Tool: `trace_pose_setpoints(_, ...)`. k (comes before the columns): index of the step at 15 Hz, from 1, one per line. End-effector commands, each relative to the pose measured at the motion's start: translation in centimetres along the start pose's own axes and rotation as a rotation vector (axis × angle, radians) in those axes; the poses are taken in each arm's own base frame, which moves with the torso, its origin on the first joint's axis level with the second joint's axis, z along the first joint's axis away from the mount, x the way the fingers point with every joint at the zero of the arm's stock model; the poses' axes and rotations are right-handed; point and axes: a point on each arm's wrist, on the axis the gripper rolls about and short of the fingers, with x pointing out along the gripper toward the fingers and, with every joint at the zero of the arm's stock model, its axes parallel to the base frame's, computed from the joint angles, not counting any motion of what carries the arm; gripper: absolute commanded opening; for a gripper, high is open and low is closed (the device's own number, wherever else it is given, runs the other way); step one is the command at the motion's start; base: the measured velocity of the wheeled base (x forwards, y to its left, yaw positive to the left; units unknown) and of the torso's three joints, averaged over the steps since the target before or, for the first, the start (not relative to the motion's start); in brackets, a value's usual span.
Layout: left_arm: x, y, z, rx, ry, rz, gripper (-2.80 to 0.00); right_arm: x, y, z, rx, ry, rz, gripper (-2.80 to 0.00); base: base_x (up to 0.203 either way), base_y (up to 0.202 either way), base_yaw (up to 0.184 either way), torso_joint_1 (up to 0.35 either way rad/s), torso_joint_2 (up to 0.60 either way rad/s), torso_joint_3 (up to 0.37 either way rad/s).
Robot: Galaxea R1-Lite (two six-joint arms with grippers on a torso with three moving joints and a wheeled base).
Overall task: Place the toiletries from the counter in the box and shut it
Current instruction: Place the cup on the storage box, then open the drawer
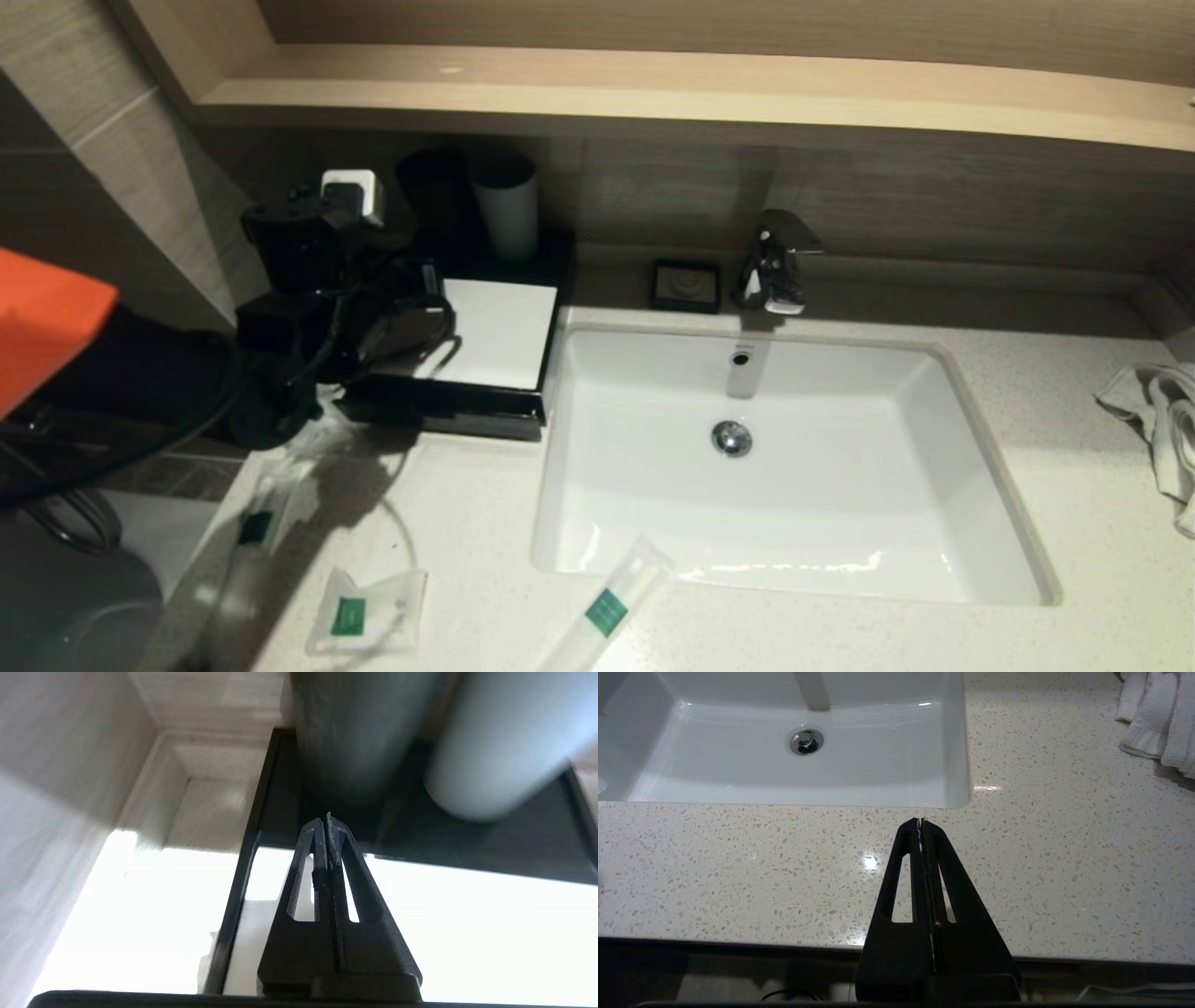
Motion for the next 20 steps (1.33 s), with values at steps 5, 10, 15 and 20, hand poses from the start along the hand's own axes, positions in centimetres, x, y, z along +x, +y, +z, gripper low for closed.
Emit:
trace_pose_setpoints(5, -6.4, 1.5, 2.8, -0.006, -0.024, -0.014, -2.8, 0.0, 0.0, 0.0, 0.0, 0.001, 0.0, -2.8, 0.0, 0.0, 0.0, 0.0, 0.0, 0.0)
trace_pose_setpoints(10, -11.2, 2.9, 3.4, 0.005, 0.018, -0.021, -2.8, 0.0, 0.0, 0.0, 0.0, 0.001, 0.0, -2.8, 0.0, 0.0, 0.0, 0.0, 0.0, 0.0)
trace_pose_setpoints(15, -15.3, 3.1, 0.1, 0.048, 0.175, -0.075, -2.8, 0.0, 0.0, 0.0, 0.0, 0.0, -0.001, -2.8, 0.0, 0.0, 0.0, 0.0, 0.0, 0.0)
trace_pose_setpoints(20, -16.5, 3.2, -2.0, 0.011, 0.253, -0.121, -2.8, 0.0, 0.0, 0.0, 0.0, 0.002, 0.0, -2.8, 0.0, 0.0, 0.0, 0.0, 0.0, 0.0)
